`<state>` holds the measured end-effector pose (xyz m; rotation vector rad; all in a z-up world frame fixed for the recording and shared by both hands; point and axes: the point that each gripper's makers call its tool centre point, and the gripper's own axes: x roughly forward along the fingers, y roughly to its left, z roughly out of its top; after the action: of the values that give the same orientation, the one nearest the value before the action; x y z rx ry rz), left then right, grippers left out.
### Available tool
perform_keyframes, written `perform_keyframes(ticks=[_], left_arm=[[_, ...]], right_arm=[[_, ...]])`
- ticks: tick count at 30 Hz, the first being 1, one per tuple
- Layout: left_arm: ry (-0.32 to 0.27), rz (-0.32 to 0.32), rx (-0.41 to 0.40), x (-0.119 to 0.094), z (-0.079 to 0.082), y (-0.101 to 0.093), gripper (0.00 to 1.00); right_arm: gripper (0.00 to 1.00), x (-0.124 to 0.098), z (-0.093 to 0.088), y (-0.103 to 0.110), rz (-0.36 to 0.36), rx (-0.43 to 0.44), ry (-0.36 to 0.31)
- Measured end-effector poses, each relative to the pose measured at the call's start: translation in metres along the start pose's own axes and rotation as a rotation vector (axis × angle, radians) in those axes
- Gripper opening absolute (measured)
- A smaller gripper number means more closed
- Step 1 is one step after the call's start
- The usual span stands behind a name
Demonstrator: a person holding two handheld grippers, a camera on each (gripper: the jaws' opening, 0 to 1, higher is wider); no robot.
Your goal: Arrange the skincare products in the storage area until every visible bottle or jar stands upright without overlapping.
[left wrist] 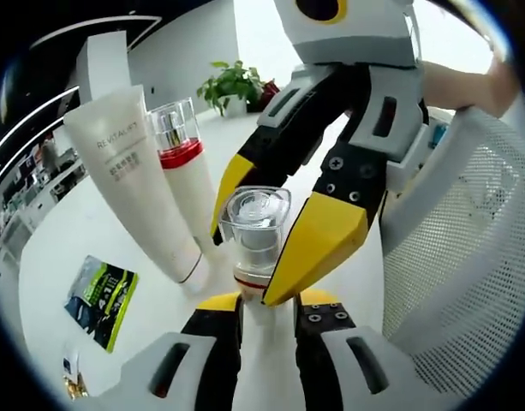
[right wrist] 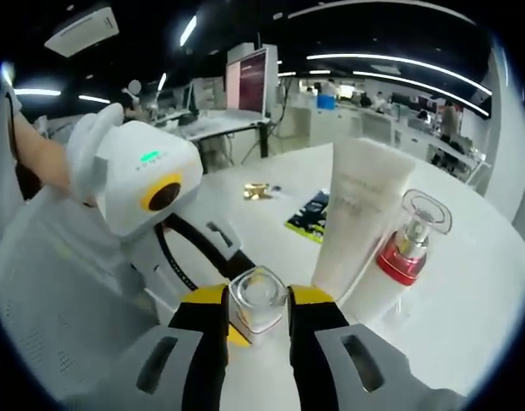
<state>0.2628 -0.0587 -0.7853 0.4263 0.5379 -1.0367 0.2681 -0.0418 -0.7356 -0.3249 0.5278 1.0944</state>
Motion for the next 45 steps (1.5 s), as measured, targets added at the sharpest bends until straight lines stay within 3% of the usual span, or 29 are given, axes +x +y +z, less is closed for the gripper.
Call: perform_keyframes(ticks=[14, 23, 31, 36, 45], left_arm=[[0.034, 0.009, -0.015, -0.002, -0.006, 0.002, 0.23], [0.059, 0.012, -0.039, -0.004, -0.012, 0.005, 0.22], [0.07, 0.026, -0.052, -0.006, -0.014, 0.009, 0.17], [0.079, 0.019, -0.063, -0.007, -0.016, 0.008, 0.08], [0.09, 0.031, -0.04, -0.004, -0.018, 0.009, 0.11]], right_arm=[[0.29, -0.009, -0.004, 0.001, 0.01, 0.002, 0.028], [0.28, -0.012, -0.028, -0.001, 0.011, 0.012, 0.086], [0.26, -0.008, -0.039, -0.004, 0.017, 0.028, 0.108], [0.23, -0.003, -0.044, -0.004, 0.024, 0.027, 0.115], [0.2, 0.001, -0.046, -0.007, 0.02, 0.019, 0.113]])
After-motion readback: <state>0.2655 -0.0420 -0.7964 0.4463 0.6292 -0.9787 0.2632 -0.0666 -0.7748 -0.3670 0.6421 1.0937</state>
